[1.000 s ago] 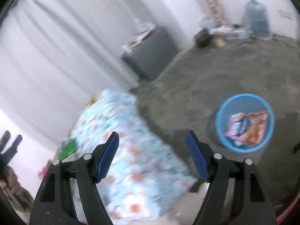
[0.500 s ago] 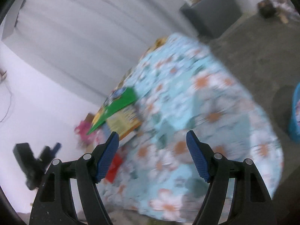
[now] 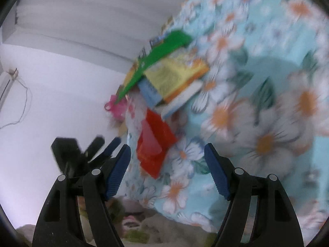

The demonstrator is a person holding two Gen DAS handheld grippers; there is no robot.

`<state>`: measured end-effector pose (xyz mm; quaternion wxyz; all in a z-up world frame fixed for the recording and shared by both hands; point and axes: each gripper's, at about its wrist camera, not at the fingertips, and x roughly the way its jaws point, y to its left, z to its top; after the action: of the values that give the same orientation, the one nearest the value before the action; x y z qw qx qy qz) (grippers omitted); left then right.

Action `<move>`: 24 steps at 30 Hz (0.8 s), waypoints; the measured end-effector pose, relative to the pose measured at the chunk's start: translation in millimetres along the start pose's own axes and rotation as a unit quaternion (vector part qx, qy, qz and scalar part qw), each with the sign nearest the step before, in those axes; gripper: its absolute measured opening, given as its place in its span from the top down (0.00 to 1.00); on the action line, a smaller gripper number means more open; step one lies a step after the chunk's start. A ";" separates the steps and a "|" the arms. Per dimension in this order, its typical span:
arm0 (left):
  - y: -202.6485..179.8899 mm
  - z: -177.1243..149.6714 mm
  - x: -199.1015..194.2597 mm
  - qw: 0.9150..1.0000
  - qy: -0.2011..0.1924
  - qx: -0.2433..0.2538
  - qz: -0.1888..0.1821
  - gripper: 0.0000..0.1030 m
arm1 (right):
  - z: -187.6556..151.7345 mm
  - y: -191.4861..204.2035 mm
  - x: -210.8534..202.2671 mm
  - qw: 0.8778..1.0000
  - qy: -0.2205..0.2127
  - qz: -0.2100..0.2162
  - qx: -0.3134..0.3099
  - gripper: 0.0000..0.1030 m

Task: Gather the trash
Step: 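Grasp the clear plastic wrapper with left tool while right tool grasps the red wrapper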

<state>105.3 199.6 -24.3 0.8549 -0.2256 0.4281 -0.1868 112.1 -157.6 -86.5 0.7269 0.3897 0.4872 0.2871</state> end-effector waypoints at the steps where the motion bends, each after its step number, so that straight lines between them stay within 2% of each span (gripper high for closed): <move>1: 10.9 2.4 4.5 1.000 0.006 -0.028 -0.014 0.17 | -1.0 -0.7 8.4 1.000 0.006 -0.001 0.005 0.33; 4: 36.2 7.4 16.3 0.994 0.016 -0.098 -0.051 0.21 | 2.0 -0.8 25.2 1.000 0.008 -0.003 0.011 0.34; 10: 60.6 7.6 38.0 0.982 0.034 -0.166 -0.085 0.34 | 13.8 2.5 43.2 1.000 0.000 0.001 0.018 0.40; 13: 65.4 8.1 44.3 0.978 0.037 -0.181 -0.100 0.40 | 23.7 4.1 51.3 1.000 -0.005 -0.002 0.018 0.43; 19: 67.4 9.7 53.0 0.976 0.041 -0.182 -0.114 0.52 | 42.6 9.0 73.4 1.000 -0.012 -0.007 0.009 0.47; 22: 65.9 11.1 56.4 0.976 0.044 -0.179 -0.113 0.59 | 45.2 13.4 84.1 1.000 -0.011 -0.017 -0.001 0.50; 24: 63.0 11.7 57.9 0.980 0.045 -0.165 -0.104 0.64 | 47.4 18.4 98.4 1.000 -0.010 -0.025 -0.008 0.50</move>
<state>155.4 224.7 -90.0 0.7614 -0.3985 0.4657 -0.2112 191.1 -82.9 -108.1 0.7418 0.3743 0.4872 0.2687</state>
